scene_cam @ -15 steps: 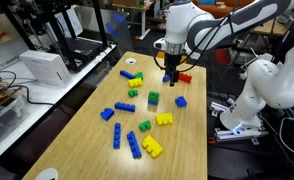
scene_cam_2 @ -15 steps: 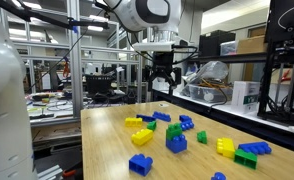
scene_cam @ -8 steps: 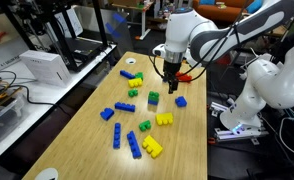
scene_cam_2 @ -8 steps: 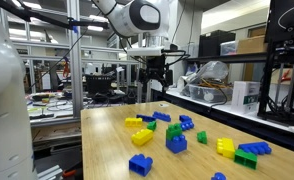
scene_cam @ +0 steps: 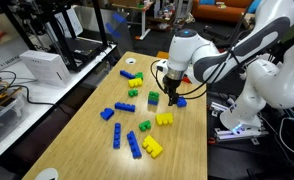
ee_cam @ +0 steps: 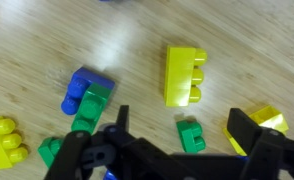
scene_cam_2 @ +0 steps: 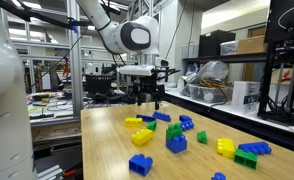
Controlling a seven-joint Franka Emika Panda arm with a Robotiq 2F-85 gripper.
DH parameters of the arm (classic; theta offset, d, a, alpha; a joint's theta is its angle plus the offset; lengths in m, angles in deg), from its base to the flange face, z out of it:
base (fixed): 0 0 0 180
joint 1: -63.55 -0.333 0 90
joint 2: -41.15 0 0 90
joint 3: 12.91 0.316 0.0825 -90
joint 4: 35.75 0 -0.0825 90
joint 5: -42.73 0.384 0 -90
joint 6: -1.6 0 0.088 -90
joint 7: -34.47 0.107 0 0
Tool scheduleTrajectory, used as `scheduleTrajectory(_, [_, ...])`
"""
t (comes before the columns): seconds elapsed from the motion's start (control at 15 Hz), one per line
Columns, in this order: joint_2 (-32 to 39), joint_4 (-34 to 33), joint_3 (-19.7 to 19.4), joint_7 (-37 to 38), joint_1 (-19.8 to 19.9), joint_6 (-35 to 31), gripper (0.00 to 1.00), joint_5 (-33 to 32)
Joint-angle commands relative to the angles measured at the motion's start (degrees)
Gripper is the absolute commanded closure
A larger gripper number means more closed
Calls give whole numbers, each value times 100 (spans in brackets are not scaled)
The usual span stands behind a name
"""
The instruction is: Attach a three piece yellow Lego to the stack of Legos
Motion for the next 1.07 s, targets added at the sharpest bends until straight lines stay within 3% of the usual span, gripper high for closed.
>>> scheduleTrajectory(0.0, [451, 247, 51, -160, -77, -832, 0, 124])
scheduleTrajectory(0.4, [1388, 152, 244, -188, -180, -1735, 0, 132])
scheduleTrajectory(1.0, [2099, -120, 522, -185, -44, -2186, 0, 42])
